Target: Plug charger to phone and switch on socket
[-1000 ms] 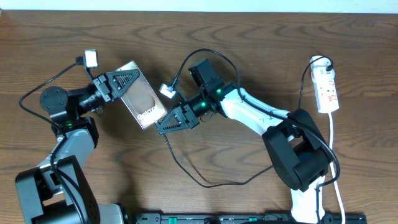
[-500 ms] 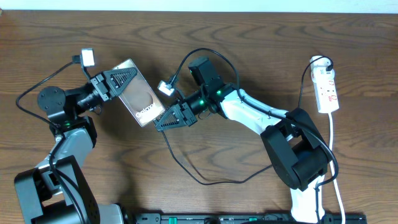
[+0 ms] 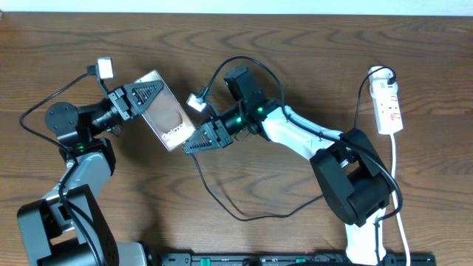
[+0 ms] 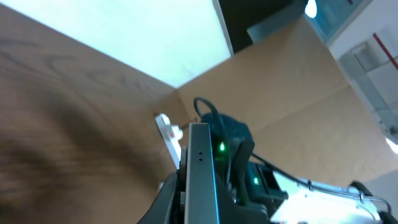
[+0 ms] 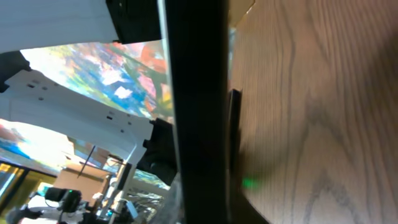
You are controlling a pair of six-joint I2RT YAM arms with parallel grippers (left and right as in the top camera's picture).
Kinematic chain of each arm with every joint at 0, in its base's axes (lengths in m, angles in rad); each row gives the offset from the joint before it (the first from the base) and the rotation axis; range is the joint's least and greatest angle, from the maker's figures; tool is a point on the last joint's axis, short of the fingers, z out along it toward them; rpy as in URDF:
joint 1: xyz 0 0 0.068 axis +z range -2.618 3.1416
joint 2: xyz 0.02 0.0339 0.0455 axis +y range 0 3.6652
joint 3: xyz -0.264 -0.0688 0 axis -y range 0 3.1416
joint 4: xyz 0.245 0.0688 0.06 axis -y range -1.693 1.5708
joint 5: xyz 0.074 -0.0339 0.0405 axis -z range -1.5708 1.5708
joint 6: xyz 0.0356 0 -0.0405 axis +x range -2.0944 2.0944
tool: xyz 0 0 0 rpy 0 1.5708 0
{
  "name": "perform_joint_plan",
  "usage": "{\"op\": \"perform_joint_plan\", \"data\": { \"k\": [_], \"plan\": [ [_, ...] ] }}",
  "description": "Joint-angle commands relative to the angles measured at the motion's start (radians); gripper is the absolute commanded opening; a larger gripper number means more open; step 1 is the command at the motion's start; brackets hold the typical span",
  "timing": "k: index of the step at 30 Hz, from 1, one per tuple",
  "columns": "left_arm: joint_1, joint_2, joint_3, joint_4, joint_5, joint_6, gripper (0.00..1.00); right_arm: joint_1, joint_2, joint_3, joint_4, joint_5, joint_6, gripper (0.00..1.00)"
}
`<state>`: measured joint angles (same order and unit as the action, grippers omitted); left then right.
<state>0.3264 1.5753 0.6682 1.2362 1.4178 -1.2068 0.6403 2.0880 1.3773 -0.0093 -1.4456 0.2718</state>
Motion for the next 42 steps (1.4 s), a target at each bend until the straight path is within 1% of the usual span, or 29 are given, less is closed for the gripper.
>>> {"op": "perform_joint_plan", "data": {
  "k": [1, 4, 7, 9, 10, 11, 12, 14, 15, 16, 17, 26, 36, 42],
  "plan": [
    [-0.032, -0.012, -0.016, 0.000, 0.154, -0.043, 0.08, -0.014, 0.003, 0.036, 0.013, 0.078, 0.005, 0.13],
    [-0.032, -0.012, -0.016, 0.000, 0.154, -0.043, 0.07, -0.014, 0.003, 0.036, 0.013, 0.078, 0.005, 0.16],
    [-0.032, -0.012, -0.016, 0.000, 0.154, -0.043, 0.07, -0.014, 0.003, 0.036, 0.013, 0.078, 0.005, 0.23],
    [-0.032, -0.012, -0.016, 0.000, 0.154, -0.042, 0.07, -0.014, 0.003, 0.036, 0.013, 0.078, 0.005, 0.30],
    [-0.032, -0.012, -0.016, 0.000, 0.154, -0.042, 0.07, -0.014, 0.003, 0.036, 0.013, 0.078, 0.005, 0.35],
    [-0.032, -0.012, -0.016, 0.000, 0.154, -0.042, 0.08, -0.014, 0.003, 0.036, 0.013, 0.078, 0.005, 0.41],
    [-0.032, -0.012, -0.016, 0.000, 0.154, -0.042, 0.08, -0.014, 0.003, 0.036, 0.013, 0.078, 0.005, 0.51],
    [-0.032, -0.012, -0.016, 0.000, 0.154, -0.042, 0.07, -0.014, 0.003, 0.036, 0.013, 0.078, 0.005, 0.77],
    [-0.032, -0.012, -0.016, 0.000, 0.154, -0.042, 0.07, -0.014, 0.003, 0.036, 0.013, 0.078, 0.005, 0.87],
    [-0.032, -0.012, -0.016, 0.000, 0.154, -0.042, 0.08, -0.014, 0.003, 0.036, 0.013, 0.078, 0.005, 0.95],
    [-0.031, -0.012, -0.016, 0.000, 0.154, -0.042, 0.08, -0.014, 0.003, 0.036, 0.013, 0.078, 0.005, 0.99],
    [-0.031, -0.012, -0.016, -0.001, 0.154, 0.014, 0.07, -0.027, 0.003, 0.036, 0.013, 0.064, 0.005, 0.99],
    [-0.029, -0.008, -0.017, -0.001, 0.154, 0.055, 0.08, -0.095, 0.003, 0.036, 0.014, -0.028, 0.005, 0.99],
    [0.000, -0.006, -0.031, -0.003, 0.154, 0.070, 0.07, -0.133, 0.003, 0.036, 0.014, -0.032, 0.025, 0.99]
  ]
}}
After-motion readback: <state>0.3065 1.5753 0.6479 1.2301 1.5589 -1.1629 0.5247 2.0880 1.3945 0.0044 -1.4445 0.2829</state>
